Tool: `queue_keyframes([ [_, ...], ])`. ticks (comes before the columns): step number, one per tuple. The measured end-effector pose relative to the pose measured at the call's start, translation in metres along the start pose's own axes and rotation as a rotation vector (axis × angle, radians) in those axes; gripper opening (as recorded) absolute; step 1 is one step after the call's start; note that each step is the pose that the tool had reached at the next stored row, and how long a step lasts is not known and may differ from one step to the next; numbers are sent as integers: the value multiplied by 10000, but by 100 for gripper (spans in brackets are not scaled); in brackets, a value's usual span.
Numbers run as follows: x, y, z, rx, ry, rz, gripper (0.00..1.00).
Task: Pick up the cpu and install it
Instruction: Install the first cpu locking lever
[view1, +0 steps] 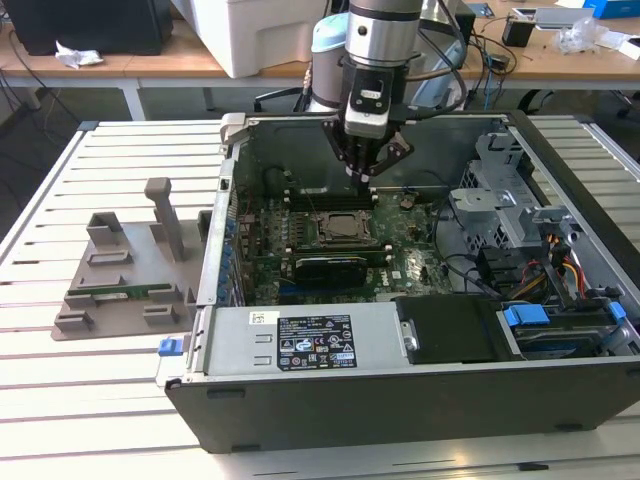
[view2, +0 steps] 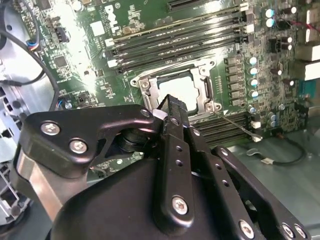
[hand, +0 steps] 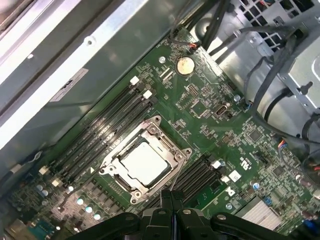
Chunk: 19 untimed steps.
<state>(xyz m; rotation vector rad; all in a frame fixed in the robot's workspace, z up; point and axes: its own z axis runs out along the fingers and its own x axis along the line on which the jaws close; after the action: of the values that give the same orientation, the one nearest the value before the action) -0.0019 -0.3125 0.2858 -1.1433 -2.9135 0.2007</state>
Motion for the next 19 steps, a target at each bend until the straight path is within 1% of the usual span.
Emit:
queue_keyframes([
  [3,0,0,0,-14,-39,-321,11],
  [5,0,0,0,-30,-88,-721,11],
  [7,0,0,0,-42,-121,-996,11],
  [9,0,0,0,-59,-169,-1395,11],
  [11,0,0,0,-69,-199,-1638,11],
  [15,0,0,0,-100,-288,-2369,11],
  [19,0,0,1,-119,-342,-2809,11],
])
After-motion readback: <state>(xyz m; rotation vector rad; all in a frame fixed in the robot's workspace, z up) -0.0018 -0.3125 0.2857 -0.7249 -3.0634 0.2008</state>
